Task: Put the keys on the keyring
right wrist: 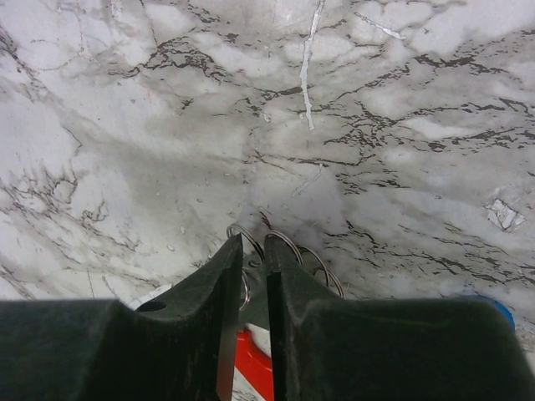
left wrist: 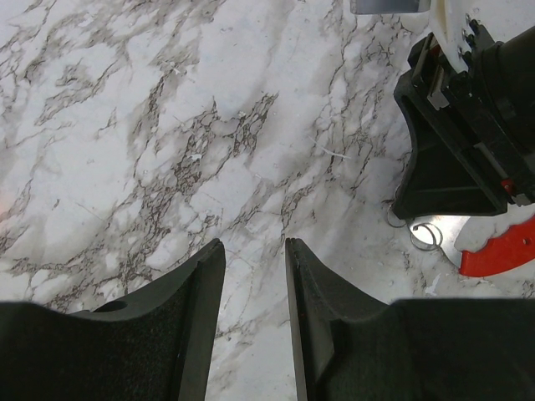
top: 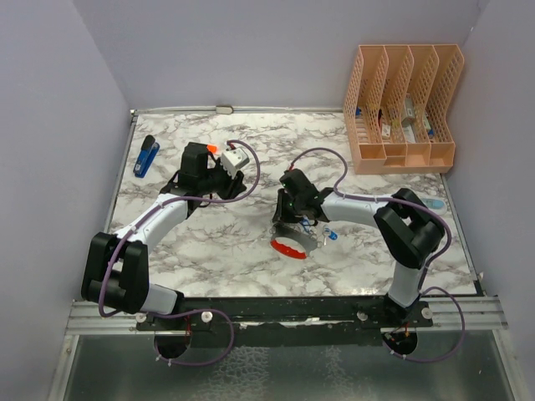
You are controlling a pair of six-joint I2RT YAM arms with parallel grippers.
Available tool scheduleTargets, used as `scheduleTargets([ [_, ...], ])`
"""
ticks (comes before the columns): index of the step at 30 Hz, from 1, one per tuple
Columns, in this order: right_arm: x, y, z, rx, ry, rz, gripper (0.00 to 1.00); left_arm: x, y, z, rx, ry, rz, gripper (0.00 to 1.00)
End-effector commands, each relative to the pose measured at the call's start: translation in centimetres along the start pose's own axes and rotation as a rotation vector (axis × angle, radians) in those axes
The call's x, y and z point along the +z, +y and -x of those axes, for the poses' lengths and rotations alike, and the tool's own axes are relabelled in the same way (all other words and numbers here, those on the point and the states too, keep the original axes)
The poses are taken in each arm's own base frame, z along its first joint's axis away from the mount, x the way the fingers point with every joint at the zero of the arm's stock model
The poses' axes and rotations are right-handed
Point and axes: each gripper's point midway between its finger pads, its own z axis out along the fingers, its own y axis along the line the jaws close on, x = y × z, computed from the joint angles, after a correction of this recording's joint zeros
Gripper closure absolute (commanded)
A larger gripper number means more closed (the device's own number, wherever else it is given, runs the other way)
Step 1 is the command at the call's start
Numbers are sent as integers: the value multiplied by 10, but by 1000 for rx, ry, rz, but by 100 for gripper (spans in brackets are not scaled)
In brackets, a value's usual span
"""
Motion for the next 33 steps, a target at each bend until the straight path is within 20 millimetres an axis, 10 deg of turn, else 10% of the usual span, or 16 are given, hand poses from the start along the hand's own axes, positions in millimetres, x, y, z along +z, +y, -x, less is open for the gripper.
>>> scheduleTargets([
  [1,4,7,8,-25,-16,20,85,0,-1,4,-3,-13,-19,62],
  [16,-39,19,31,-37,-136,67,99,-2,-18,23,-63,-59,-114,62],
  [33,-159,75,76,-213,-598,477,99,-17,-54,85,-217,-193,-351,62],
])
